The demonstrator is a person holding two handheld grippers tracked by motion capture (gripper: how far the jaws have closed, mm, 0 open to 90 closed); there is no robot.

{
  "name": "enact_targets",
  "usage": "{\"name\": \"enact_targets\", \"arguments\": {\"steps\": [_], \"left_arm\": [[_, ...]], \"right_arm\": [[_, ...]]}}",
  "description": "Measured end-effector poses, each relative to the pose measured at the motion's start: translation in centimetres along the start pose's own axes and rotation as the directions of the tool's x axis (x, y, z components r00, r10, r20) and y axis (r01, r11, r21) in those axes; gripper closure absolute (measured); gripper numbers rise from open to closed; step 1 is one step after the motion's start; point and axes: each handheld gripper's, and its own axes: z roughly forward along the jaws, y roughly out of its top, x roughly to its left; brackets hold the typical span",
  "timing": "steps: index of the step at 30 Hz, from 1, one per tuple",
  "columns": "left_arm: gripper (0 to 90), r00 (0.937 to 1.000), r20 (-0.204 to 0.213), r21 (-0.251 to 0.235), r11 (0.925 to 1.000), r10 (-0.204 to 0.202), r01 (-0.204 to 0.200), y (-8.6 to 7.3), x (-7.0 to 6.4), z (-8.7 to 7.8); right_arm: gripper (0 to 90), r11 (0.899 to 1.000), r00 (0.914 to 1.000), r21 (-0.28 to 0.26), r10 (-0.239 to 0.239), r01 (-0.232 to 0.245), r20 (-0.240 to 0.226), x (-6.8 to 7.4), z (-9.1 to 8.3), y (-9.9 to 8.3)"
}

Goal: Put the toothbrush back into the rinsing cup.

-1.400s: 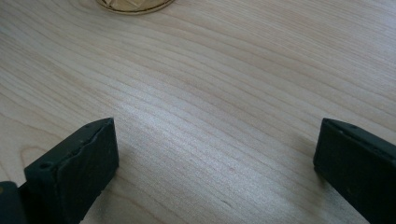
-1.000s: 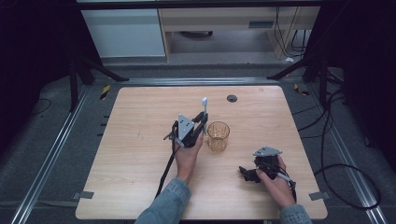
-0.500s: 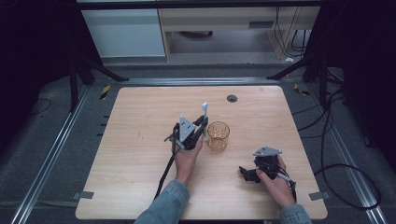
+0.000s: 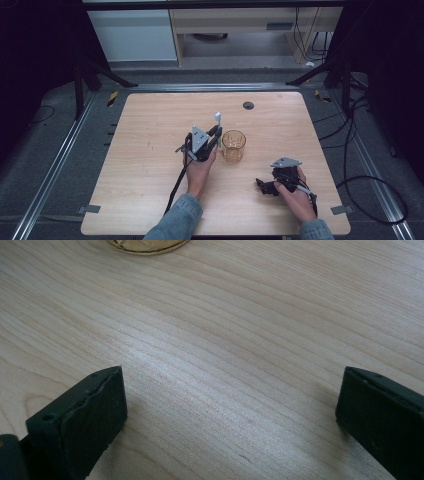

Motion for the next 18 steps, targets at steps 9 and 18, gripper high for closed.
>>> {"name": "enact_targets", "arguments": {"steps": [9,18], "left_arm": [[78.4,1.0,-0.004,0.018,0.9998,-0.005,0.005,-0.19,-0.03,0.13],[79.5,1.0,-0.001,0.028,0.9996,-0.006,0.006,-0.32,-0.08,0.23]], "right_arm": [[0.4,1.0,1.0,-0.001,-0.001,0.001,-0.002,0.0,0.01,-0.01],[0.4,1.0,1.0,0.001,-0.004,0.004,-0.003,0.0,0.0,-0.01]]}}
